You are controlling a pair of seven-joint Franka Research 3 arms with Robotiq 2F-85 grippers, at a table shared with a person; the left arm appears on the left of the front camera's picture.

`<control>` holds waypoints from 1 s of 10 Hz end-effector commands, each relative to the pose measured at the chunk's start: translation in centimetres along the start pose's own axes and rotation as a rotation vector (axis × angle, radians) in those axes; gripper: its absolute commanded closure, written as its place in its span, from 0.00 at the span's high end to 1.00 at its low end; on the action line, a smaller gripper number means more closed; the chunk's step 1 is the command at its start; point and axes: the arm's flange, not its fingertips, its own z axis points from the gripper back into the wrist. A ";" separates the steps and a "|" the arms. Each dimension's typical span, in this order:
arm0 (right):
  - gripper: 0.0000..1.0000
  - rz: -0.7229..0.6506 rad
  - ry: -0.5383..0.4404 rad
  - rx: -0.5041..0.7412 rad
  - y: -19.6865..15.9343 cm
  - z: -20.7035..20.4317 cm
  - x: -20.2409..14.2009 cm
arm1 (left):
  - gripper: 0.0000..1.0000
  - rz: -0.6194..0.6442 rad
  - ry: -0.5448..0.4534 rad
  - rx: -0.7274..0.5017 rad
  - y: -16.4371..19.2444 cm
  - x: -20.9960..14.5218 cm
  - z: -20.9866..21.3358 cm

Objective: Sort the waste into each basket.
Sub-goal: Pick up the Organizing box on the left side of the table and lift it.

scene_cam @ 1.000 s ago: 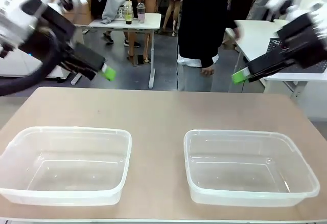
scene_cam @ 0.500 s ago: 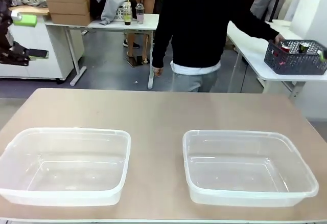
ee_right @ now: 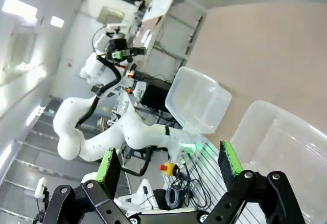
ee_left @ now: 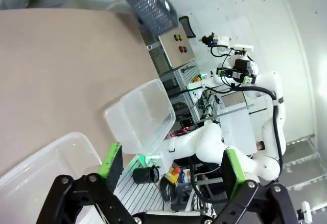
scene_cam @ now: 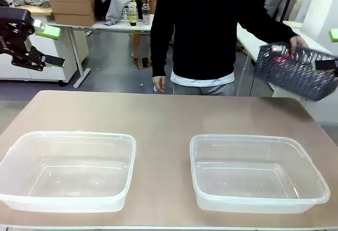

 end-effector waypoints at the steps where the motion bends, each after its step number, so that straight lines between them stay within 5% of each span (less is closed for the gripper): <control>1: 1.00 0.029 -0.025 0.022 -0.2 0.6 0.2 | 1.00 -0.025 -0.022 -0.023 0.2 0.2 0.5; 9: 1.00 -0.003 -0.015 0.002 -0.2 0.8 -0.2 | 1.00 0.004 -0.014 0.000 0.1 0.0 0.6; 10: 1.00 -0.047 0.019 -0.114 0.4 -2.8 0.8 | 1.00 -0.014 0.169 0.217 -0.3 0.2 -1.0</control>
